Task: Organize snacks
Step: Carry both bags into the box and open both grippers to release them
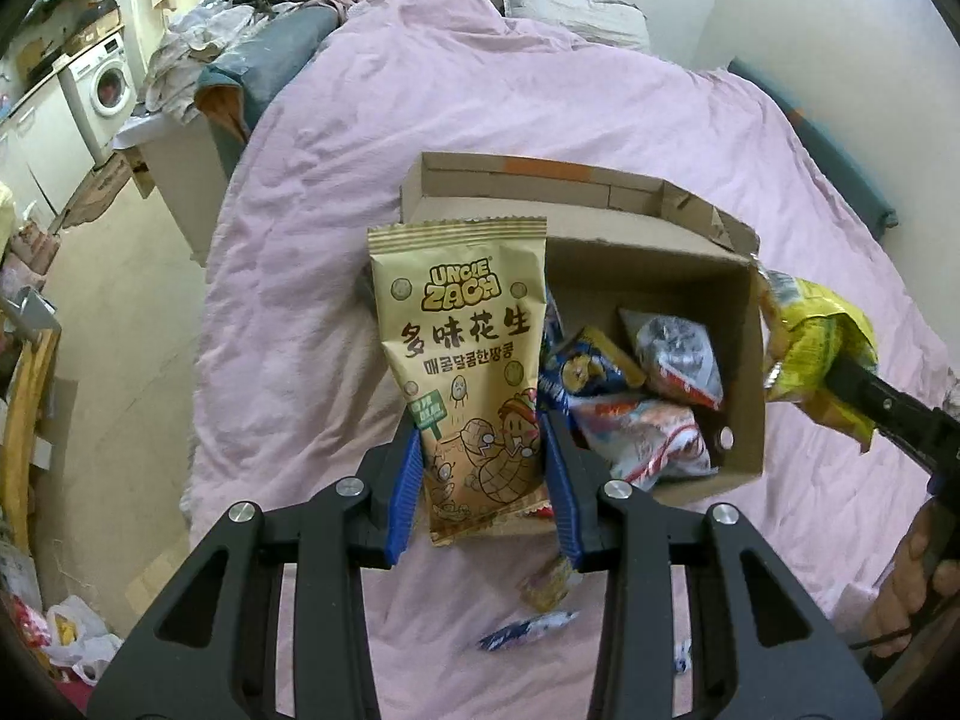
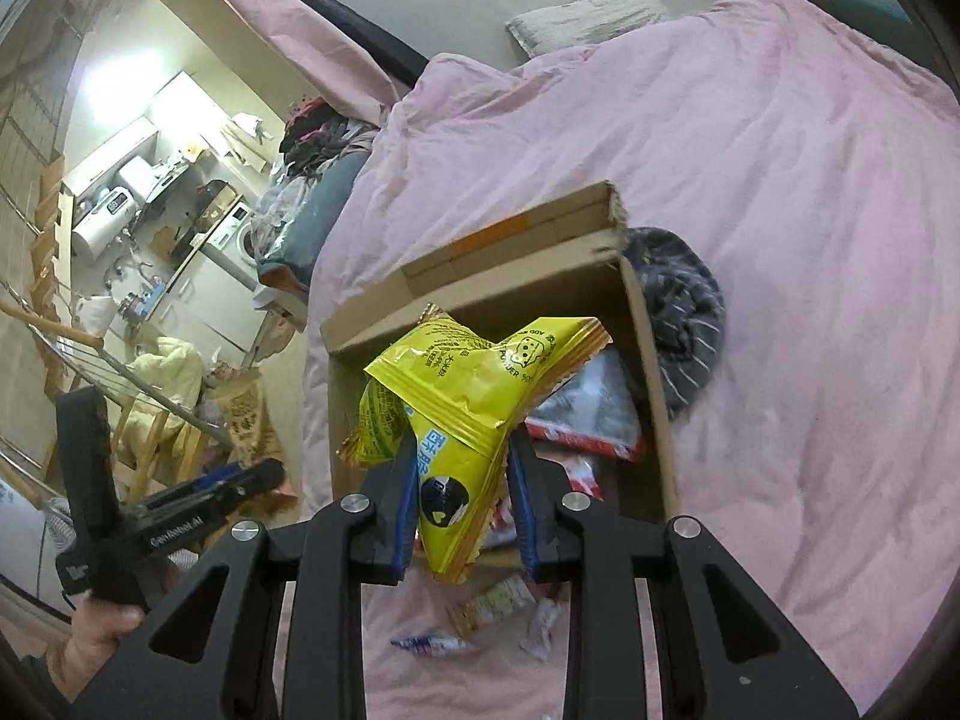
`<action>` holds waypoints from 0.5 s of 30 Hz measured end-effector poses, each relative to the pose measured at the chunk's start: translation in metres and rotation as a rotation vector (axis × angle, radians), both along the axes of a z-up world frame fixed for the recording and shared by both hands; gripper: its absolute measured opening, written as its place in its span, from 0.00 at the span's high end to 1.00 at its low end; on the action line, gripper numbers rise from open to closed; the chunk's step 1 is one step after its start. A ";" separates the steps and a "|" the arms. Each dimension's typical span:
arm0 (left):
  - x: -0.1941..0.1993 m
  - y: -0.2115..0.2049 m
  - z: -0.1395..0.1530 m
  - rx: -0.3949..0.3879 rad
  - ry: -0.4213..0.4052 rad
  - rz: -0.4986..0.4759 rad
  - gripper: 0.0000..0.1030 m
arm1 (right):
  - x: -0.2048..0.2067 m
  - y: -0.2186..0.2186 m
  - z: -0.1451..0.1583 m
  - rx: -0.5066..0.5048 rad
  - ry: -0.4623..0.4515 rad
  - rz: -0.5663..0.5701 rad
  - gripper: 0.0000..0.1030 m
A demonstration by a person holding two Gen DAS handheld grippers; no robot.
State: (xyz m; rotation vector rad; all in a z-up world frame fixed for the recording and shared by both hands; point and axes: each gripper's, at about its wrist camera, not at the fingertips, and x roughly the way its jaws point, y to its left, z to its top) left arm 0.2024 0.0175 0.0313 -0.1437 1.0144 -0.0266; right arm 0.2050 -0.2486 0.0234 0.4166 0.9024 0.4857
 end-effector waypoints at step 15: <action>0.026 -0.021 -0.056 0.002 0.047 -0.042 0.67 | 0.049 0.033 -0.065 -0.032 0.046 0.039 0.73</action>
